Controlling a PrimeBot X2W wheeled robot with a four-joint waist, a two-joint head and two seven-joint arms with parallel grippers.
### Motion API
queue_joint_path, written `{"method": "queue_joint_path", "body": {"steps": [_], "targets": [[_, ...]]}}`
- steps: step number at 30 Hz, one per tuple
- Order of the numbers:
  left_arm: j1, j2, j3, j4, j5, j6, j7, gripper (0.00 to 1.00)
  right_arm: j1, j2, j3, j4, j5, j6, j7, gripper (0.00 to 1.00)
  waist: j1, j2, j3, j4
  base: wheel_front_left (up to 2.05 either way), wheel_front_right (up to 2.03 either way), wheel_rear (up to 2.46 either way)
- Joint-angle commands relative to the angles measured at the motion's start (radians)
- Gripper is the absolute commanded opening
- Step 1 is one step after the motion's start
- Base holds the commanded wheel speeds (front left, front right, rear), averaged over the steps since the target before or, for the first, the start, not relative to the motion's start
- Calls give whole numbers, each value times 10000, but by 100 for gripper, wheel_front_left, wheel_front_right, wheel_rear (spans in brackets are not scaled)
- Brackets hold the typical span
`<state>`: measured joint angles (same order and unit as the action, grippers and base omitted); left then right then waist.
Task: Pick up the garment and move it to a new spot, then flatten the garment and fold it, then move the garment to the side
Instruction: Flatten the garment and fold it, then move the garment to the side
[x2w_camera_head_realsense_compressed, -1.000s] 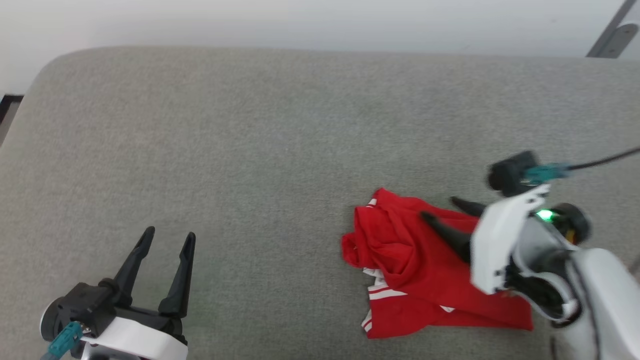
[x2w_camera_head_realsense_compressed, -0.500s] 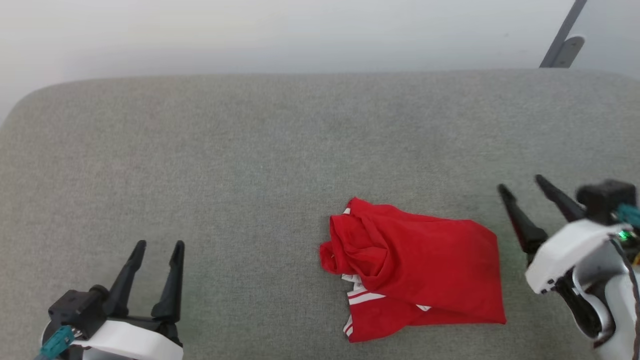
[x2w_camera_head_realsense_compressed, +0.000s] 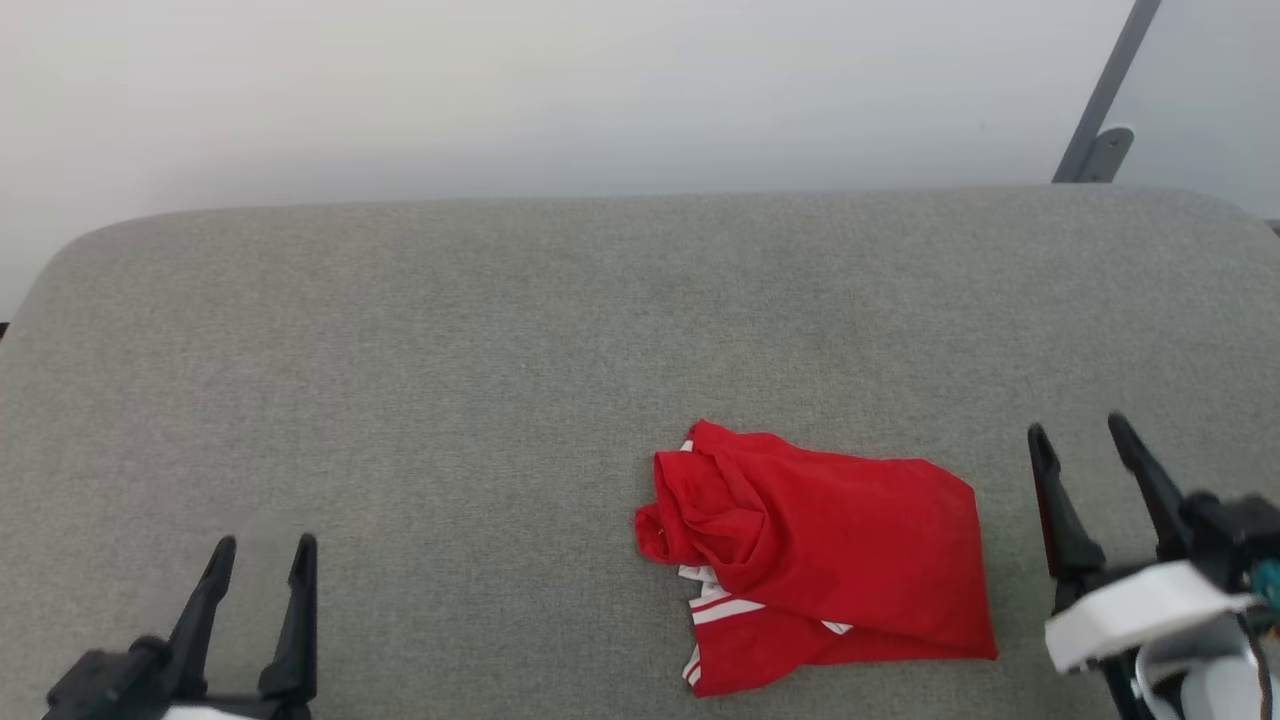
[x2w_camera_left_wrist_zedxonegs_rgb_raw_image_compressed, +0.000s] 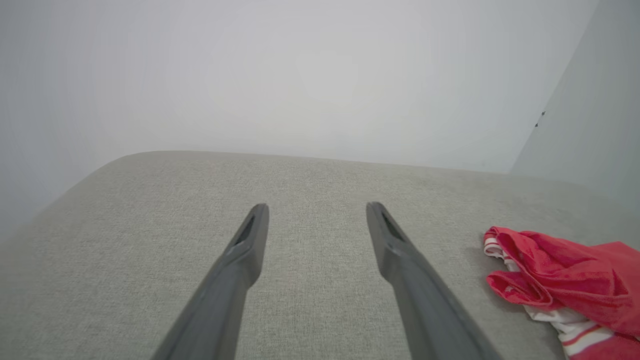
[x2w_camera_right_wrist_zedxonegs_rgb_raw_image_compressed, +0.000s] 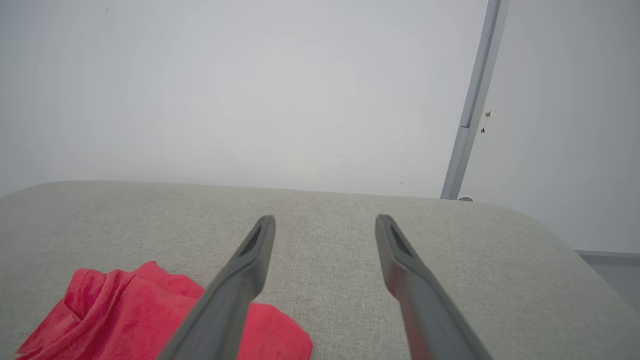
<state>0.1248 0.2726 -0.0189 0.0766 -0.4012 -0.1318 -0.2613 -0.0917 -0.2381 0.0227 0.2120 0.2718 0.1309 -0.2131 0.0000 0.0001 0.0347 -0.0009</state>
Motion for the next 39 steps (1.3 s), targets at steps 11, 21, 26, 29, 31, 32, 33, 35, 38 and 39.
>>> {"method": "queue_joint_path", "body": {"steps": [11, 21, 26, 29, 31, 32, 33, 35, 38, 39], "targets": [[1395, -356, 713, -910, 500, 27, -48, 100, 1588, 574, -1080, -1326, -394, -6, 197, 100, 0, -1, -184, 150, 0, 0, 0], [1534, -517, 742, -1295, 590, 26, -48, 100, 2189, 924, -1517, -2183, -385, -6, 659, 100, 0, -1, -164, 236, 0, 0, 0], [1396, -467, 638, -1347, 516, 26, -48, 100, 1885, 735, -1387, -2257, -504, -6, 1077, 100, 0, -1, 23, 277, 0, 0, 0], [1234, -409, 625, -1349, 453, 27, -48, 100, 1588, 575, -1331, -2192, -580, -6, 1675, 100, 0, -1, 241, 280, 0, 0, 0], [1081, -343, 611, -1389, 376, 27, -48, 100, 1289, 394, -1109, -2230, -610, -6, 2328, 100, 0, -1, 496, 231, 0, 0, 0], [972, -283, 596, -1406, 325, 27, -48, 100, 1122, 221, -946, -2282, -691, -6, 2752, 100, 0, -1, 697, 198, 0, 0, 0], [828, -217, 541, -1407, 294, 27, -48, 100, 897, 49, -800, -2380, -715, -6, 3114, 100, 0, -1, 859, 181, 0, 0, 0], [521, -101, 389, -1410, 205, 27, -48, 100, 602, -308, -518, -2590, -652, -8, 4040, 100, 0, -1, 1178, 206, 0, 0, 0], [36, 69, 172, -1381, 109, 27, -48, 100, 138, -738, -351, -3040, -377, -8, 5547, 100, 0, -1, 1596, 276, 0, 0, 0], [-119, 85, 134, -1363, 72, 26, -48, 100, 45, -847, -267, -3183, -285, -8, 6144, 100, 0, -1, 1742, 282, 0, 0, 0]]}}
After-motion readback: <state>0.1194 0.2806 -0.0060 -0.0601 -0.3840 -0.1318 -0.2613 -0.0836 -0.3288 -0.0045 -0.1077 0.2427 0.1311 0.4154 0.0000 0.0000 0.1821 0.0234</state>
